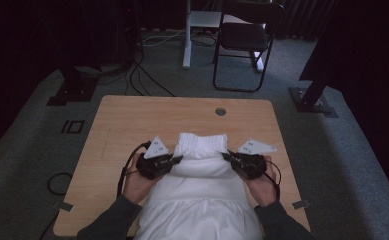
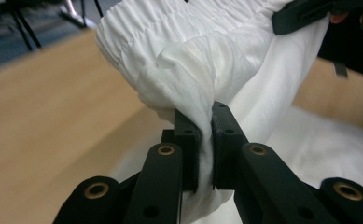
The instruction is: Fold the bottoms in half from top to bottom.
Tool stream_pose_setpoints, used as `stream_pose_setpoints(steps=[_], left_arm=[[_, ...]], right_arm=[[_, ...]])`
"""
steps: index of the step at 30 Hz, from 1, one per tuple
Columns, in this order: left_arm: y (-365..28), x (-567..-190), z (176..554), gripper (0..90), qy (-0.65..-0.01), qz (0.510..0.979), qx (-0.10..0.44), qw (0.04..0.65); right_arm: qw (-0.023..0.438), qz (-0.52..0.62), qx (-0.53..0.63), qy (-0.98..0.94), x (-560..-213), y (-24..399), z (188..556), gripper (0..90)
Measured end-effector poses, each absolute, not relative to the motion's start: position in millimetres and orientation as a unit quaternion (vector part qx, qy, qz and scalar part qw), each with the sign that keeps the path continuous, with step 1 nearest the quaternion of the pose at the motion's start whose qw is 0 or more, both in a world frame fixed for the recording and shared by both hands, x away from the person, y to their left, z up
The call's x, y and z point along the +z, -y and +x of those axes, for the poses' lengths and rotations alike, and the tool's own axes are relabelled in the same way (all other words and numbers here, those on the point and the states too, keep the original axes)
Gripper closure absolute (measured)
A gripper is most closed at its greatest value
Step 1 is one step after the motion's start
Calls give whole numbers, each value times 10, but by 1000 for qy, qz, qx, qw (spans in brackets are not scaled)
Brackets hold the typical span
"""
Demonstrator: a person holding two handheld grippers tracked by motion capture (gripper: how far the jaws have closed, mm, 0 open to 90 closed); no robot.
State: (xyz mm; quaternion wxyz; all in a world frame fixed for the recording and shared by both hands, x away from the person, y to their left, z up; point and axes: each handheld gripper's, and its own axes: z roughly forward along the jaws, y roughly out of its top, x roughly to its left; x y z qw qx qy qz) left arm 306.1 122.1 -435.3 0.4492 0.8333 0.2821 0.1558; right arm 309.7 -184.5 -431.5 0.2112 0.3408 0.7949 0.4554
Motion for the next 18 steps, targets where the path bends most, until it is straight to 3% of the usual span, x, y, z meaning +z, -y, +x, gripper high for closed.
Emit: stream_pose_setpoints(steps=[9,13,18], left_arm=[[-1137,-5154,2901,835,-306,874,78,370],[-1081,-5378,2953,832,-305,890,80,329],[-1064,-5407,3078,831,-308,888,87,329]], right_arm=[[138,359,392,-836,-5081,1802,2941,851],[122,357,340,-861,-5338,1730,2937,852],[124,364,324,-864,-5446,1680,3052,852]])
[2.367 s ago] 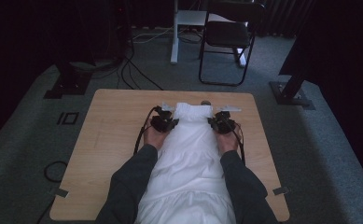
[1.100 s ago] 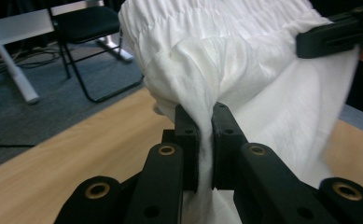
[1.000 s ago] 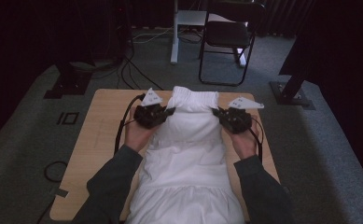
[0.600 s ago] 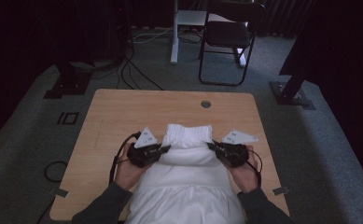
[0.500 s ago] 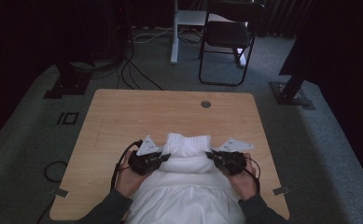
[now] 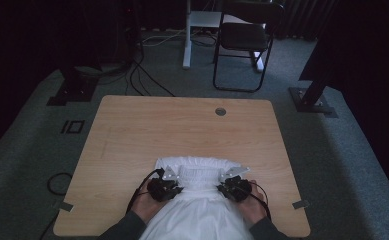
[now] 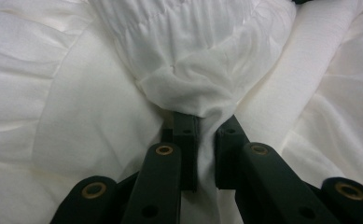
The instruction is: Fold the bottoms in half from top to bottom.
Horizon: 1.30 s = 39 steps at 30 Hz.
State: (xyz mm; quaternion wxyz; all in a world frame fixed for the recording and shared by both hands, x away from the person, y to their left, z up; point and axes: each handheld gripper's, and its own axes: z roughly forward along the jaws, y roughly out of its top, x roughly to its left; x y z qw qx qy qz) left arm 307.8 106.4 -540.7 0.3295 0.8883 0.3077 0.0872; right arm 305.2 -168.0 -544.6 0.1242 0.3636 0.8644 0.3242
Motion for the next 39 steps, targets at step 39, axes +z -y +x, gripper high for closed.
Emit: stream_pose_setpoints(steps=[39], left_arm=[[-947,-5286,4863,822,-370,873,197,250]], right_arm=[[155,455,296,-826,-5358,1310,5040,845]])
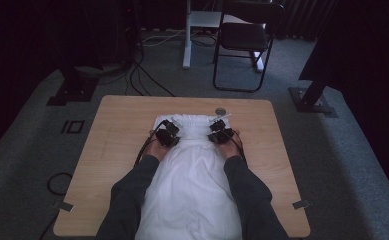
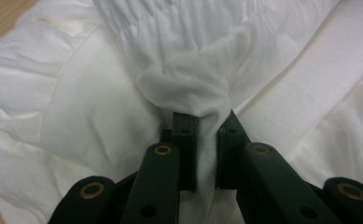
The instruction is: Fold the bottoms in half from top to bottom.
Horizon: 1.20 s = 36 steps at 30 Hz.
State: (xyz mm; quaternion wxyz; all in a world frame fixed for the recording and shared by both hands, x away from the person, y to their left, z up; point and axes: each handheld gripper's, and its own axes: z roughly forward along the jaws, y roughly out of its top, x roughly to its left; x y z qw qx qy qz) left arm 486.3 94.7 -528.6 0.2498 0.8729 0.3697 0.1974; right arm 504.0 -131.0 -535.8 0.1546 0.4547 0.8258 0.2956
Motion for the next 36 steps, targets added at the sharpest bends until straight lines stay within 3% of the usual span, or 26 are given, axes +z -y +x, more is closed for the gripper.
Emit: stream_pose_setpoints(steps=[9,13,18,25,30,36], left_arm=[[-1041,-5118,4778,829,-367,864,195,284],[-1192,-4779,4650,835,-364,840,193,353],[-1299,-4213,4361,835,-343,809,209,430],[-1341,-3679,3825,833,-287,806,232,462],[-1356,-3730,3495,830,-266,820,217,458],[-1303,-4263,3151,825,-262,852,180,416]], right_arm=[[149,457,308,-821,-5297,1347,5008,846],[148,436,368,-808,-4990,1492,4855,852],[183,392,427,-794,-4434,1609,4585,854],[222,336,474,-783,-3801,1735,4127,854],[221,306,467,-799,-3816,1779,3748,853],[193,308,444,-819,-4179,1816,3400,853]])
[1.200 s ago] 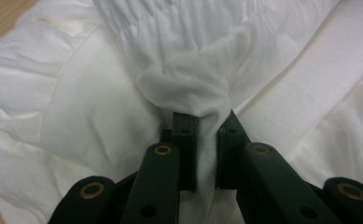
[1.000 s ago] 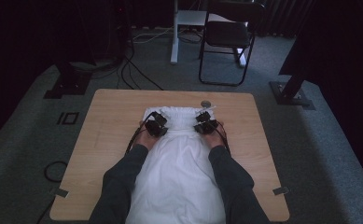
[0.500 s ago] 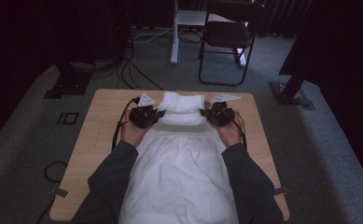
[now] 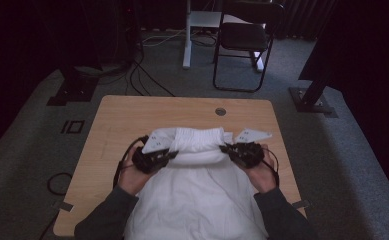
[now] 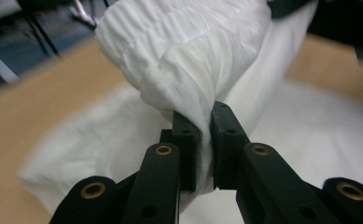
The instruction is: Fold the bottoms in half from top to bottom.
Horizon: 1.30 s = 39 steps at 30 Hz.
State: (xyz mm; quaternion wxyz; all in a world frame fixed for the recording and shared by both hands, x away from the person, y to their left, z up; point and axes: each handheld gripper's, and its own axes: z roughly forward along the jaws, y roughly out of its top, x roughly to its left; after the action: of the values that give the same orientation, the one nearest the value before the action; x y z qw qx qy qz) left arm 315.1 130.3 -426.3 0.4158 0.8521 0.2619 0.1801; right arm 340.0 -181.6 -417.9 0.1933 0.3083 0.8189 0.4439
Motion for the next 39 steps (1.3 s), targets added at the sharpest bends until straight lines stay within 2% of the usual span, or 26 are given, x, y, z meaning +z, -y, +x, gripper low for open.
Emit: stream_pose_setpoints(steps=[2,3,4,6,8,10,12,20,26,30,34,39], left_arm=[[-1302,-4341,3119,825,-265,855,173,412],[-1312,-4587,3054,825,-276,863,140,400],[-1305,-4705,3033,825,-281,867,129,390],[-1281,-4946,3015,826,-289,877,99,371],[-1257,-5065,3010,828,-290,884,91,356],[-1187,-5356,3020,829,-292,899,79,318],[-1198,-5385,3055,829,-295,895,72,327],[-1162,-5341,3296,828,-284,906,113,294],[-1182,-5319,3572,824,-292,905,123,283],[-1155,-5294,3838,824,-298,906,142,267],[-1165,-5293,4057,823,-313,899,138,274],[-1165,-5301,4297,823,-329,890,133,286]], right_arm=[[184,310,436,-824,-4299,1813,3337,853],[176,311,433,-827,-4376,1810,3304,853],[156,318,418,-837,-4617,1798,3216,853],[136,323,396,-849,-4853,1773,3173,853],[128,328,385,-853,-4971,1761,3161,853],[101,342,358,-863,-5276,1746,3163,853],[93,351,346,-865,-5397,1731,3167,853],[101,362,338,-863,-5446,1637,3275,851],[110,366,336,-861,-5445,1555,3422,851],[118,376,337,-855,-5446,1504,3672,850],[120,386,337,-850,-5442,1497,3934,850],[102,415,347,-835,-5439,1550,4301,849]])
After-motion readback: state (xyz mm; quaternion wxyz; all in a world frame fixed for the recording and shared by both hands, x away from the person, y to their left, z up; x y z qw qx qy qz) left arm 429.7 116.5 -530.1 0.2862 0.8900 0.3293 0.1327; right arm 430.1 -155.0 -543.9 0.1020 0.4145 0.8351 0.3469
